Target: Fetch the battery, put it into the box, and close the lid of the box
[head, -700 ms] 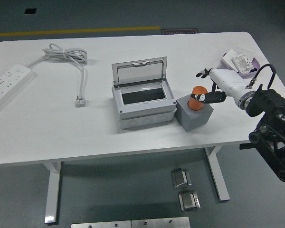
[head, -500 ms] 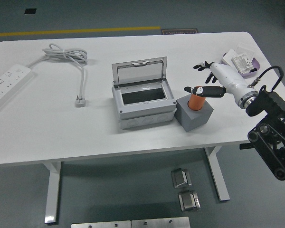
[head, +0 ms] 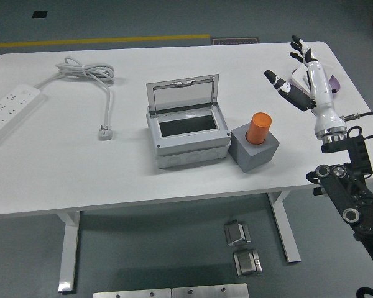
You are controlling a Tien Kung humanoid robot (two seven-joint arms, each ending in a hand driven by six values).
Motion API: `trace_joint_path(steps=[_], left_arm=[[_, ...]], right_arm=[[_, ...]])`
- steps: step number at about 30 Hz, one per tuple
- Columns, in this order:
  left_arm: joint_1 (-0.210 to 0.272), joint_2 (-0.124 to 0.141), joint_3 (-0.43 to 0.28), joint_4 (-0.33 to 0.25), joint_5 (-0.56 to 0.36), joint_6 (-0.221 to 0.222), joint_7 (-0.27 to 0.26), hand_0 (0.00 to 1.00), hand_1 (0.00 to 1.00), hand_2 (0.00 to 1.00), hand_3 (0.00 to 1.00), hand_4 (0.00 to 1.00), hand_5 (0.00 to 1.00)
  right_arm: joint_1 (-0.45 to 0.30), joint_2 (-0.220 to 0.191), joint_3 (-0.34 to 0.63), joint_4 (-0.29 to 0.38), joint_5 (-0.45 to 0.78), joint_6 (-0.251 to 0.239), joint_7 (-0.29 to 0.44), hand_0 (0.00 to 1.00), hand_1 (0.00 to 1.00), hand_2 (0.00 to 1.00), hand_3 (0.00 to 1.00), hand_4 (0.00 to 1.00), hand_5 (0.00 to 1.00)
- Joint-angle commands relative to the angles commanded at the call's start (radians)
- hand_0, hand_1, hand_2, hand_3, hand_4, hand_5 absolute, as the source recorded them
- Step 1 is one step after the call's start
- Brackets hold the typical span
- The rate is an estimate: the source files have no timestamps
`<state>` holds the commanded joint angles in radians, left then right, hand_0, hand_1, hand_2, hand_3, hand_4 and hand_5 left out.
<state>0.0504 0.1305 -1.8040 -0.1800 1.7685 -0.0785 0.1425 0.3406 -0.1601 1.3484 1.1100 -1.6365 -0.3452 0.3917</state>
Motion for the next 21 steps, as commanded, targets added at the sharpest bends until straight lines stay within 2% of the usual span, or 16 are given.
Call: trace_joint_path(steps=[2, 3, 8, 9, 13, 21], left_arm=[[-0.002, 0.000, -0.001, 0.000, 0.002, 0.000, 0.000, 0.629, 0.675, 0.673, 0.696, 0.687, 0.151], [-0.002, 0.000, -0.001, 0.000, 0.003, 0.000, 0.000, 0.629, 0.674, 0.673, 0.696, 0.687, 0.151], [-0.005, 0.000, -0.002, 0.000, 0.006, 0.000, 0.001, 0.629, 0.674, 0.673, 0.696, 0.687, 0.151], [-0.005, -0.001, -0.001, 0.000, 0.007, 0.000, 0.001, 0.629, 0.674, 0.674, 0.696, 0.687, 0.150], [-0.007, -0.003, -0.001, 0.000, 0.008, 0.000, 0.001, 0.629, 0.674, 0.674, 0.696, 0.687, 0.150], [-0.005, -0.008, 0.002, 0.000, 0.010, -0.001, 0.003, 0.629, 0.675, 0.673, 0.694, 0.683, 0.150]], right_arm=[[-0.004, 0.012, 0.006, -0.035, 0.057, 0.011, 0.031, 0.795, 0.735, 0.808, 0.898, 0.998, 0.998], [-0.006, 0.018, 0.008, -0.051, 0.089, 0.018, 0.044, 0.743, 0.678, 0.740, 0.815, 0.998, 0.998], [-0.012, 0.042, 0.004, -0.099, 0.217, 0.058, 0.081, 0.743, 0.678, 0.740, 0.815, 0.998, 0.998], [-0.012, 0.046, 0.003, -0.105, 0.236, 0.063, 0.086, 0.702, 0.643, 0.684, 0.749, 0.998, 0.998], [-0.010, 0.063, -0.005, -0.130, 0.312, 0.076, 0.104, 0.702, 0.643, 0.684, 0.749, 0.998, 0.998], [0.024, 0.081, -0.057, -0.219, 0.378, 0.091, 0.124, 0.686, 0.629, 0.679, 0.705, 0.998, 0.998]])
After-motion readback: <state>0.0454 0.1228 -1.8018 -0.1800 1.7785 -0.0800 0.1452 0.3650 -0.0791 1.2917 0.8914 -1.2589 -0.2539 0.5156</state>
